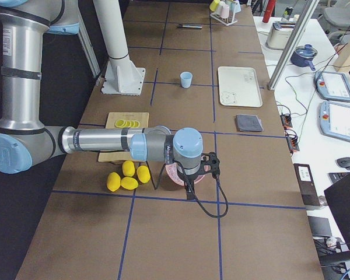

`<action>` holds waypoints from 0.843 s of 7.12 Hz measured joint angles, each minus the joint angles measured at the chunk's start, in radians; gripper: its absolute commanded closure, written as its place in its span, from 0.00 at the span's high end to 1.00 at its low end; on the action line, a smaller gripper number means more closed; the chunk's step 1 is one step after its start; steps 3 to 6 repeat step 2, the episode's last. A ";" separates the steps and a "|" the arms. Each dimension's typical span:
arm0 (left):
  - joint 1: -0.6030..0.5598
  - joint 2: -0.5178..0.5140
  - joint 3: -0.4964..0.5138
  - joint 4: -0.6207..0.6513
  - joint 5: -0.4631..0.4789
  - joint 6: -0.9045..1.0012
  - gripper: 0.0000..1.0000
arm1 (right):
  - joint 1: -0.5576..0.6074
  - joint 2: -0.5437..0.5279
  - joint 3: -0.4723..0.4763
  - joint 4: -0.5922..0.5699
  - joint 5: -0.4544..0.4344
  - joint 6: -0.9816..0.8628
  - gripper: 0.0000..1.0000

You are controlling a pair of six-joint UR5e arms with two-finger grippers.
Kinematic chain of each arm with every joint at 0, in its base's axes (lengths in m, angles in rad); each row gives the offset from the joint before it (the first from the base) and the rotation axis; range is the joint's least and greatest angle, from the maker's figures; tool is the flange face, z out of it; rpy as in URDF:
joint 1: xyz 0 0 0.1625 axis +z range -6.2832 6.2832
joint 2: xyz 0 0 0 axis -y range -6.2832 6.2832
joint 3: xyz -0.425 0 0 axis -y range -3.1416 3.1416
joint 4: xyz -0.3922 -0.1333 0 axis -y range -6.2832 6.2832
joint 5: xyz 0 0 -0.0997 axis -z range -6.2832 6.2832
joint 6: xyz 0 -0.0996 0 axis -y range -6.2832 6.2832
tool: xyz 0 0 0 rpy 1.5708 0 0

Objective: Mash ice and strawberries in cup

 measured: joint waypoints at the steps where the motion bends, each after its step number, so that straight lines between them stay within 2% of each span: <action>1: 0.001 -0.002 -0.006 -0.001 0.043 -0.001 1.00 | -0.022 0.001 -0.005 0.000 0.000 -0.001 1.00; 6: 0.001 -0.002 -0.010 -0.001 0.059 0.000 1.00 | -0.031 0.002 -0.011 0.000 -0.001 -0.003 1.00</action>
